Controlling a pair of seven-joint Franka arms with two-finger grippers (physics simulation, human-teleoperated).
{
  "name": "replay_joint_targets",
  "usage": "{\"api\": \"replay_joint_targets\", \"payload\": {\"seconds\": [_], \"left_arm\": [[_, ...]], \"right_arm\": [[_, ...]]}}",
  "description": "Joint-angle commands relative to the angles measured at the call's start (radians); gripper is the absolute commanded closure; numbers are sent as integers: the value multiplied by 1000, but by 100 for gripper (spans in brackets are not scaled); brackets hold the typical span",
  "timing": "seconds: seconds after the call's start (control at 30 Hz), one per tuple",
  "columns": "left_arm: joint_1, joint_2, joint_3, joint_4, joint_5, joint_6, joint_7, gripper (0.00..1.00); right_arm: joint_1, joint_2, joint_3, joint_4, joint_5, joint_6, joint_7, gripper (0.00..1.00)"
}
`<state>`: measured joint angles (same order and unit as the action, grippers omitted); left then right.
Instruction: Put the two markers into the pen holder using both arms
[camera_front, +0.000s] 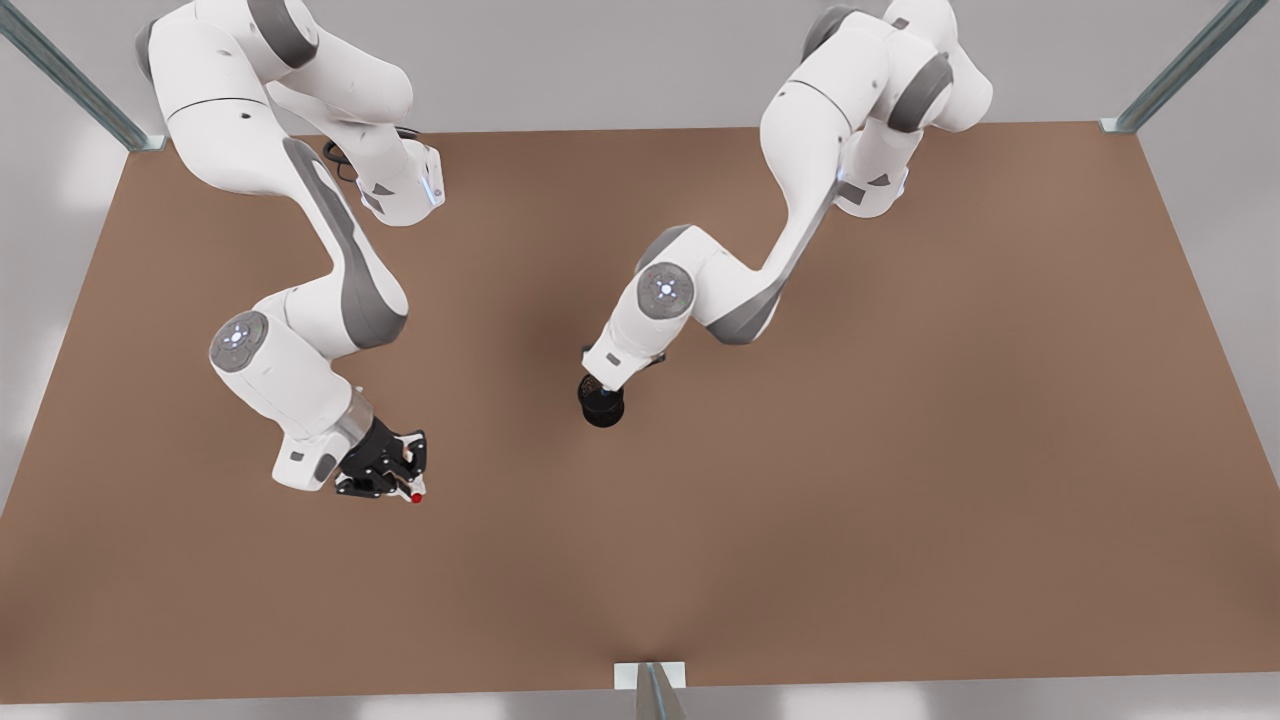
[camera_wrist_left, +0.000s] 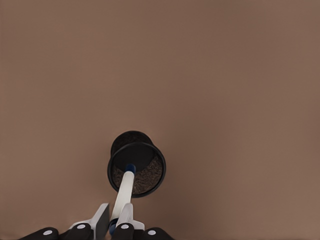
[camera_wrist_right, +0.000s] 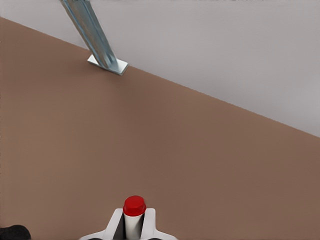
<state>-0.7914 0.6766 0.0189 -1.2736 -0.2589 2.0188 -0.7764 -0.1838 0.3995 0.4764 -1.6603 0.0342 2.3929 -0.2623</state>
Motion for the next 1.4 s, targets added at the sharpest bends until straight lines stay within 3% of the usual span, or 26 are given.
{"api": "replay_joint_targets", "payload": {"seconds": [0.0, 0.03, 0.07, 0.1, 0.23, 0.33, 0.43, 0.53, 0.73, 0.93, 1.03, 1.37], "left_arm": [[-2, 6, 0, 0, -7, 8, -164, 77], [-5, 9, -2, 0, -5, 6, -158, 17], [0, 8, -2, 0, -7, 4, -144, 0], [12, 3, -2, 0, -11, -3, -123, 0], [253, -68, -7, 7, -36, -353, 252, 0], [434, -146, 1, 8, 87, -568, 434, 0], [567, -327, 3, 8, 222, -628, 631, 0], [675, -440, -34, -12, 248, -626, 767, 0], [678, -416, -36, -7, 265, -634, 769, 0], [672, -385, -39, -9, 300, -624, 827, 0], [675, -371, -39, -7, 294, -624, 824, 0], [678, -355, -39, -9, 291, -624, 822, 0]], "right_arm": [[0, -1, 2, 1, -13, 15, 44, 79], [0, -1, 2, 1, -13, 15, 43, 79], [0, -1, 2, 1, -13, 15, 43, 79], [0, -1, 2, 1, -13, 15, 43, 79], [1, 2, 4, 1, -14, 19, 43, 79], [-8, 1, 71, -1, -13, 58, 43, 79], [3, 45, 183, -1, -13, 222, 98, 79], [76, 101, 209, -2, -14, 385, 141, 79], [173, 108, 211, -47, -16, 572, 186, 79], [168, 93, 274, -240, -13, 885, 199, 79], [165, 6, 278, -329, -13, 907, 261, 79], [164, 41, 263, -388, -22, 1020, 247, 79]]}}
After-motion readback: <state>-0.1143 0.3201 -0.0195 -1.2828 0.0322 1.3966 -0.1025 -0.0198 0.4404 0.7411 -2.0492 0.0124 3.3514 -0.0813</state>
